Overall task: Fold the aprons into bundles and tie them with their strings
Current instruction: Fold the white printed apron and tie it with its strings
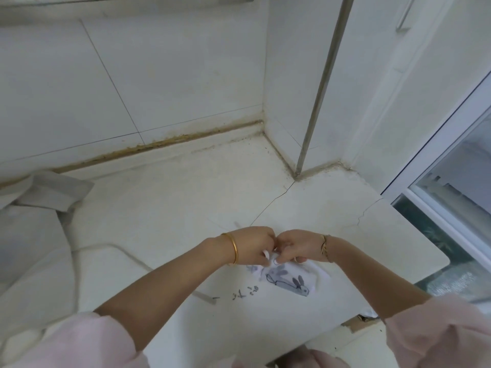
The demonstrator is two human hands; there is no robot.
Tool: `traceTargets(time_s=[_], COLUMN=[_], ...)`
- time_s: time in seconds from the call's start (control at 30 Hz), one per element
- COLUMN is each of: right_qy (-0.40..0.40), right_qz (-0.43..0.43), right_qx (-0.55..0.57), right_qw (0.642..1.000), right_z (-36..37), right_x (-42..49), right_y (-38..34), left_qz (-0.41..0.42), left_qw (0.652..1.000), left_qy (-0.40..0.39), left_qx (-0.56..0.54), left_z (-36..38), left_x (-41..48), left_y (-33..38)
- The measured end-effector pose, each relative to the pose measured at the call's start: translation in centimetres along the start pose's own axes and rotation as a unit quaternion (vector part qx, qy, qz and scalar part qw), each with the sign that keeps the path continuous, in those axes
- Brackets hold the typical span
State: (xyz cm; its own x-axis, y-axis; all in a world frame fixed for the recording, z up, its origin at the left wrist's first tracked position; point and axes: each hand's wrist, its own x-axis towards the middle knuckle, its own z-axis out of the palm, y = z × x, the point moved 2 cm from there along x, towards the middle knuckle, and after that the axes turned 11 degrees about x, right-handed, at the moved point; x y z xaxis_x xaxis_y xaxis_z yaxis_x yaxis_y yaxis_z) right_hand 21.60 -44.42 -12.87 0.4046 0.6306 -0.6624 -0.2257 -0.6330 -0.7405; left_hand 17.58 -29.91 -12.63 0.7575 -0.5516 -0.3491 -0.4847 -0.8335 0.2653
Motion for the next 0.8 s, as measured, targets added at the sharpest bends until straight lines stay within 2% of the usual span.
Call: traceTargets(time_s=[0.07, 0.13, 0.17, 0.2, 0.23, 0.3, 0.33, 0.4, 0.5, 0.57, 0.6, 0.67, 0.73, 0.8], right_qy=[0.022, 0.047, 0.055, 0.061, 0.068, 0.079, 0.082, 0.089, 0.086, 0.084, 0.102, 0.161, 0.195, 0.206], right_qz=[-0.022, -0.041, -0.043, -0.041, -0.036, -0.026, -0.024, -0.035, -0.051, -0.051, -0.048, -0.049, -0.098, -0.141], right_qx=[-0.071, -0.130, -0.136, -0.132, -0.122, -0.077, -0.056, -0.027, 0.053, 0.090, 0.082, 0.058, 0.090, 0.115], right_qw=[0.997, 0.990, 0.988, 0.988, 0.990, 0.994, 0.995, 0.995, 0.994, 0.991, 0.990, 0.984, 0.972, 0.962], right_z=[0.5, 1.0, 1.2, 1.2, 1.4, 1.5, 1.6, 1.9, 2.0, 1.5, 1.0, -0.3, -1.0, -1.0], right_x=[0.2, 0.6, 0.7, 1.0, 1.2, 1.5, 1.6, 1.7, 1.3, 0.8, 0.7, 0.4, 0.2, -0.1], right_y=[0.3, 0.4, 0.4, 0.6, 0.9, 1.3, 1.6, 1.7, 1.9, 1.9, 1.8, 1.4, 0.3, -1.0], left_qz=[-0.035, -0.088, -0.119, -0.150, -0.177, -0.214, -0.228, -0.261, -0.288, -0.283, -0.275, -0.256, -0.251, -0.250], left_qw=[0.999, 0.995, 0.991, 0.982, 0.962, 0.890, 0.854, 0.810, 0.767, 0.766, 0.778, 0.824, 0.869, 0.880], left_qy=[0.000, -0.033, -0.061, -0.085, -0.099, -0.090, -0.077, -0.035, 0.029, 0.032, 0.028, 0.017, 0.021, 0.045], left_qx=[-0.004, 0.017, -0.005, -0.075, -0.181, -0.393, -0.462, -0.524, -0.573, -0.576, -0.564, -0.506, -0.427, -0.401], left_z=[-0.3, -1.2, -1.6, -1.9, -1.9, -2.0, -1.8, -0.9, 0.4, 1.3, 1.7, 2.0, 2.0, 2.4], left_x=[0.1, 0.3, 0.5, 0.6, 0.7, 0.8, 0.9, 1.2, 1.3, 1.1, 1.1, 1.0, 1.2, 1.6], left_y=[0.1, 0.4, 0.4, 0.4, 0.4, 0.6, 0.7, 0.3, 0.3, 0.5, 0.6, 0.9, 1.3, 1.2])
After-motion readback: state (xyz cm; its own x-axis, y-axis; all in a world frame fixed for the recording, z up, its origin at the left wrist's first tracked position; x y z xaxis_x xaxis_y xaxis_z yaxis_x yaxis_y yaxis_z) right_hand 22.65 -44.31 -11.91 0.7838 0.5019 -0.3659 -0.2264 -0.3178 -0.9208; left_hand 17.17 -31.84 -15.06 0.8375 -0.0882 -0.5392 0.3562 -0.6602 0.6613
